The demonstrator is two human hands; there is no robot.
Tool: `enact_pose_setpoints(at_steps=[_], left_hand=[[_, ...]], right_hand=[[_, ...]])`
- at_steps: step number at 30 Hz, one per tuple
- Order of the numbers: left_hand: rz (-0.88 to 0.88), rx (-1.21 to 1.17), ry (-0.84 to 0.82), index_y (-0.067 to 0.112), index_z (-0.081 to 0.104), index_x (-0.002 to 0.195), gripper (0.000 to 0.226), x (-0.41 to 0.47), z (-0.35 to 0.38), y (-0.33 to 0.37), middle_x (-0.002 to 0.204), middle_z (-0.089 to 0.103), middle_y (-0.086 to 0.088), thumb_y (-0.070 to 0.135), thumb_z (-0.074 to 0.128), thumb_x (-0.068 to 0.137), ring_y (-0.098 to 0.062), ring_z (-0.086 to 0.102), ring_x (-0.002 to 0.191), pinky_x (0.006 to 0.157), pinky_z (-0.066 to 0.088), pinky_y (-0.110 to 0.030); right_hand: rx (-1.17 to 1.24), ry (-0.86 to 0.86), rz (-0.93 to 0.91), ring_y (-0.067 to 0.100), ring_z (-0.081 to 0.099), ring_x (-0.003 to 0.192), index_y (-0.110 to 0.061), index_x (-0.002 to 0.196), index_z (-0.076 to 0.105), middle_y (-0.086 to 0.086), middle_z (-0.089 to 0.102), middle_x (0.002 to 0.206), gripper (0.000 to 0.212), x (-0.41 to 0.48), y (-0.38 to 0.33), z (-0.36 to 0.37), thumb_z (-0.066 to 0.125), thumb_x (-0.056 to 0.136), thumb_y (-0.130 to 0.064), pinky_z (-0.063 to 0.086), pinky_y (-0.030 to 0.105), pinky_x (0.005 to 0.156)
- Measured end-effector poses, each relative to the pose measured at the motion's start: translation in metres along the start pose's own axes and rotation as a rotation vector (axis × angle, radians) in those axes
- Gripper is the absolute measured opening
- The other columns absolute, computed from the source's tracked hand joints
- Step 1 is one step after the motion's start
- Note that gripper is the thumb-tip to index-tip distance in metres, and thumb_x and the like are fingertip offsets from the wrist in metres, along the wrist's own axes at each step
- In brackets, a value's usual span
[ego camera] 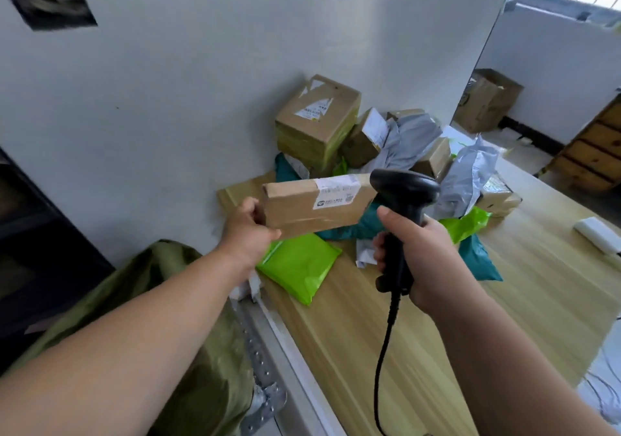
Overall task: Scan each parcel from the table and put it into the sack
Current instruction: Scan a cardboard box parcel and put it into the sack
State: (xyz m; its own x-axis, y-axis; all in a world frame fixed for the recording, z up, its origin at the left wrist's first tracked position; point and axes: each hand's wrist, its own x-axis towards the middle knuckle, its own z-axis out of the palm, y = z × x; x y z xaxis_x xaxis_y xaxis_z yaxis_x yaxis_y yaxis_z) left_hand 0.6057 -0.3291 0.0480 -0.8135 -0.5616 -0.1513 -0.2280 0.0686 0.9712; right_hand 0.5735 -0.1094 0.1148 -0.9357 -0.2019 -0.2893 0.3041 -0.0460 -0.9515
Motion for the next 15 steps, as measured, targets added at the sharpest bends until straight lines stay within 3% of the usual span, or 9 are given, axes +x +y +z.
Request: enact_pose_setpoints(at_steps=[2,4,6,7,11,15], left_hand=[[0.185,0.13,0.025,0.021,0.049,0.074,0.037,-0.011,-0.016,0.007,0.073,0.057,0.0,-0.011,0.066,0.069,-0.019,0.053,0.074,0.07,0.047,-0.038],[0.361,0.281,0.063,0.024,0.046,0.073,0.023,-0.025,-0.03,0.015,0.069,0.056,0.006,0.01,0.063,0.071,-0.018,0.052,0.068,0.066,0.046,-0.039],[0.499,0.361,0.07,0.028,0.045,0.075,0.01,-0.041,-0.042,0.026,0.076,0.062,0.006,0.034,0.05,0.069,-0.019,0.057,0.071,0.066,0.047,-0.037],[0.568,0.384,0.06,0.028,0.047,0.078,0.014,-0.047,-0.047,0.031,0.082,0.065,0.006,0.038,0.044,0.068,-0.02,0.06,0.077,0.067,0.048,-0.036],[0.845,0.518,0.041,0.012,0.053,0.088,0.024,-0.066,-0.06,0.044,0.096,0.064,-0.01,0.026,0.041,0.073,-0.031,0.061,0.095,0.079,0.044,-0.038],[1.023,0.523,0.007,0.019,0.042,0.092,0.016,-0.075,-0.067,0.053,0.1,0.062,-0.016,0.015,0.04,0.076,-0.027,0.053,0.115,0.098,0.039,-0.024]], right_hand=[[0.041,0.051,-0.042,0.017,0.051,0.044,-0.01,0.09,0.055,0.008,0.055,0.06,0.016,-0.007,-0.006,0.008,0.068,0.091,-0.018,0.042,0.026,0.041],[0.073,0.103,-0.067,0.017,0.054,0.049,-0.009,0.094,0.056,0.01,0.055,0.069,0.015,-0.012,-0.01,0.012,0.069,0.091,-0.017,0.043,0.026,0.042],[0.099,0.146,-0.063,0.02,0.057,0.055,-0.009,0.099,0.057,0.011,0.057,0.078,0.019,-0.017,-0.012,0.015,0.07,0.091,-0.021,0.042,0.028,0.045],[0.124,0.16,-0.051,0.021,0.057,0.058,-0.01,0.1,0.058,0.011,0.058,0.083,0.02,-0.019,-0.013,0.016,0.07,0.09,-0.023,0.042,0.028,0.047],[0.197,0.214,-0.001,0.024,0.06,0.065,-0.014,0.105,0.062,0.008,0.063,0.089,0.026,-0.022,-0.015,0.019,0.073,0.088,-0.031,0.047,0.028,0.048],[0.309,0.181,0.07,0.022,0.071,0.059,-0.012,0.107,0.063,0.011,0.071,0.09,0.025,-0.026,-0.015,0.022,0.074,0.087,-0.021,0.053,0.029,0.046]])
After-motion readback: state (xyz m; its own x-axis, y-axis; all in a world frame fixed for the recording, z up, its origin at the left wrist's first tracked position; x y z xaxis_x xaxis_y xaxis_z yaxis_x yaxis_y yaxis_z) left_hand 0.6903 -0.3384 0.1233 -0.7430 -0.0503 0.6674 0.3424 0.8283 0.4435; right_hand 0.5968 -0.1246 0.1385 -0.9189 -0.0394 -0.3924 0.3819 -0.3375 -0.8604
